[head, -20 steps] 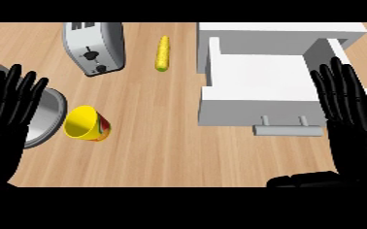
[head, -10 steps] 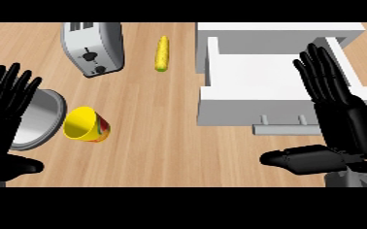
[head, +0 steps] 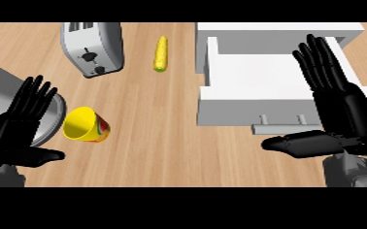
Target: Pick up the cup, place it into the drawer and close the drawer
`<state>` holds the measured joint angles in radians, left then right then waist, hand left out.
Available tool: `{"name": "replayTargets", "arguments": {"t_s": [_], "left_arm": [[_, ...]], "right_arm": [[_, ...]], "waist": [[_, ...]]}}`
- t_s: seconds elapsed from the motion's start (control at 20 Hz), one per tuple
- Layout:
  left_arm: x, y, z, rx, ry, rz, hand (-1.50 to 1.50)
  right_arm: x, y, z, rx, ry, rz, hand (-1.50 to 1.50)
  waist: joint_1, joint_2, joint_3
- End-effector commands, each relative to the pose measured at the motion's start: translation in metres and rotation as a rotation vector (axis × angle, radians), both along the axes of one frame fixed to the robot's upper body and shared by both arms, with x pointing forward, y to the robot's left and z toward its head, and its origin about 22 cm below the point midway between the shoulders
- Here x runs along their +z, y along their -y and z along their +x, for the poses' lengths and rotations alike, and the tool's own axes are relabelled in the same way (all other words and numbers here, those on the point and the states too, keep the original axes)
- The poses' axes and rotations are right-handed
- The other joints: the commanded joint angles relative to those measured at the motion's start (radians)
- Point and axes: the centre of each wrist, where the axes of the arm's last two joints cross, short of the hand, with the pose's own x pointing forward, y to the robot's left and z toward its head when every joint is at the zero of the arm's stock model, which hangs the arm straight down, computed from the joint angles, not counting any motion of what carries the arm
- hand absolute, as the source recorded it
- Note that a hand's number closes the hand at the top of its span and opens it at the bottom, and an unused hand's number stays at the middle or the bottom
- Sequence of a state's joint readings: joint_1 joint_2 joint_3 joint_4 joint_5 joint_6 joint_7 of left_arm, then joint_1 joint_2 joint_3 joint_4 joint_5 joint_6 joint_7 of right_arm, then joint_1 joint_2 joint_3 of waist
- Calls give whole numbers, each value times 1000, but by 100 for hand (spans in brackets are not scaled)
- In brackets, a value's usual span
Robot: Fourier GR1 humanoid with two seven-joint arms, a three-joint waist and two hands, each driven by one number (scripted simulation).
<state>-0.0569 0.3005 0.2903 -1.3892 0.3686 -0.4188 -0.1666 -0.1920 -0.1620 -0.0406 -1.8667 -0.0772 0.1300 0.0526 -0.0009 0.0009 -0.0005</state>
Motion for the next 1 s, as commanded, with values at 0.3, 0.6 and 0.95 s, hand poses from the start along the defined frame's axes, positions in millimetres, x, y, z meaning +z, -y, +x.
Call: {"name": "replayTargets", "arguments": {"t_s": [0.3, 0.6, 0.95], "left_arm": [[-67, -23, 13, 54, -107, 40, -150], [-103, -33, 1, 80, -121, 47, -150], [-129, -36, -6, 89, -107, 49, -150]], "right_arm": [[14, -2, -6, -1, 20, -6, -150], [9, 7, 9, -12, 15, -10, -150], [24, -4, 3, -5, 16, 21, -150]], "waist": [[-5, 0, 0], [-5, 1, 0], [-18, 5, -2]]}}
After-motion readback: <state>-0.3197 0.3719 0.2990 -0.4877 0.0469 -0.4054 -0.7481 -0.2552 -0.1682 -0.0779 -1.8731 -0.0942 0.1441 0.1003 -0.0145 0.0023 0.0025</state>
